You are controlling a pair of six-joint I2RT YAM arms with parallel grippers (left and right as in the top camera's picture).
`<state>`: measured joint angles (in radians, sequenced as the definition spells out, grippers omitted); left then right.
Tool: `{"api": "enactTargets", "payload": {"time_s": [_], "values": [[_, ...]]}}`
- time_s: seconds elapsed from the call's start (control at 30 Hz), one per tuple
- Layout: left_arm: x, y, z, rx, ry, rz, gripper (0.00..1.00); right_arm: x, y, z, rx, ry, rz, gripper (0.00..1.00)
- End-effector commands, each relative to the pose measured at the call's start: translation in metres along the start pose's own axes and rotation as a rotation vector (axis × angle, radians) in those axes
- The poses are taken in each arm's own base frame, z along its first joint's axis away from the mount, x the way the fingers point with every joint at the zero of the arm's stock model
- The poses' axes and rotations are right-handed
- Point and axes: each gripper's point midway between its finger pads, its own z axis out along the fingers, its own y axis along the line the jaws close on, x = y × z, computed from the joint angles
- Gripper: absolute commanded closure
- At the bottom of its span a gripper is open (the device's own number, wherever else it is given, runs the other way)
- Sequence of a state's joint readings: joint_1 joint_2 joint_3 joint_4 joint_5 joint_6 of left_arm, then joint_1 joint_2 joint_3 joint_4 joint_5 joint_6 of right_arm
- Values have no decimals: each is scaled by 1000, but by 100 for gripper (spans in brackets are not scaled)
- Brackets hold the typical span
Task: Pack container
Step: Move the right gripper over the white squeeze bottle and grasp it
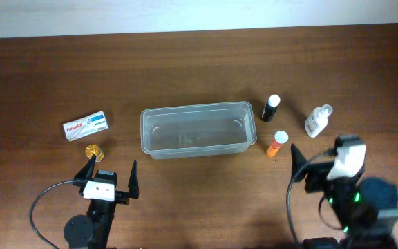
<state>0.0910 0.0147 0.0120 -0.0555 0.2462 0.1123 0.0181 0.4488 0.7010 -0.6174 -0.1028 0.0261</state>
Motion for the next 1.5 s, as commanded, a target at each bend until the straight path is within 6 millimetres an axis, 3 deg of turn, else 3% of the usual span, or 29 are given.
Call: {"api": "enactTargets", "payload": {"time_s": [0.0, 0.2, 0.4, 0.77, 0.97, 1.47], "values": [[1, 1, 0, -5, 1, 10, 1, -13, -9, 12, 51, 170, 24, 2], [1, 1, 0, -5, 1, 10, 1, -18, -9, 37, 41, 489, 53, 2], [1, 1, 0, -5, 1, 10, 1, -14, -14, 63, 32, 657, 25, 2], [1, 1, 0, -5, 1, 10, 1, -4, -99, 100, 210, 673, 179, 2], [1, 1, 0, -5, 1, 10, 1, 26, -120, 124, 190, 762, 186, 2], [1, 1, 0, -5, 1, 10, 1, 85, -134, 179, 123, 892, 141, 0]]}}
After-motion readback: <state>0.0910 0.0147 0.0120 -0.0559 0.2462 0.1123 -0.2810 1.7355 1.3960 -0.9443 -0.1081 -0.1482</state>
